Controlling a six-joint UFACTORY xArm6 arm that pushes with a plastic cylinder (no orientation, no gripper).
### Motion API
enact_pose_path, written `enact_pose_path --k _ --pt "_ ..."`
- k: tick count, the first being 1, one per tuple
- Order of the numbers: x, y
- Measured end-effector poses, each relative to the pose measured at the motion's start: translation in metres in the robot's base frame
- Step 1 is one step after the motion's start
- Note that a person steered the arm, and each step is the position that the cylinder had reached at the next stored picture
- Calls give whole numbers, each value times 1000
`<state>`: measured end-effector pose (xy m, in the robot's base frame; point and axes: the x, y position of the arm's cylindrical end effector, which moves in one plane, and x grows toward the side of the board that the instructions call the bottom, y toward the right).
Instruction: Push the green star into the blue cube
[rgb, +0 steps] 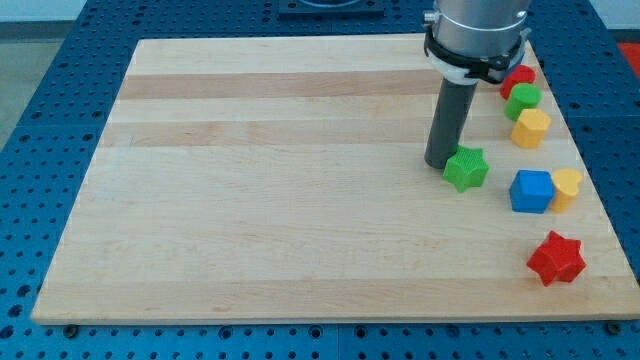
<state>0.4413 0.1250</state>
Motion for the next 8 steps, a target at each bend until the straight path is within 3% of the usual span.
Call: enact_pose_path --k 8 --pt "54 0"
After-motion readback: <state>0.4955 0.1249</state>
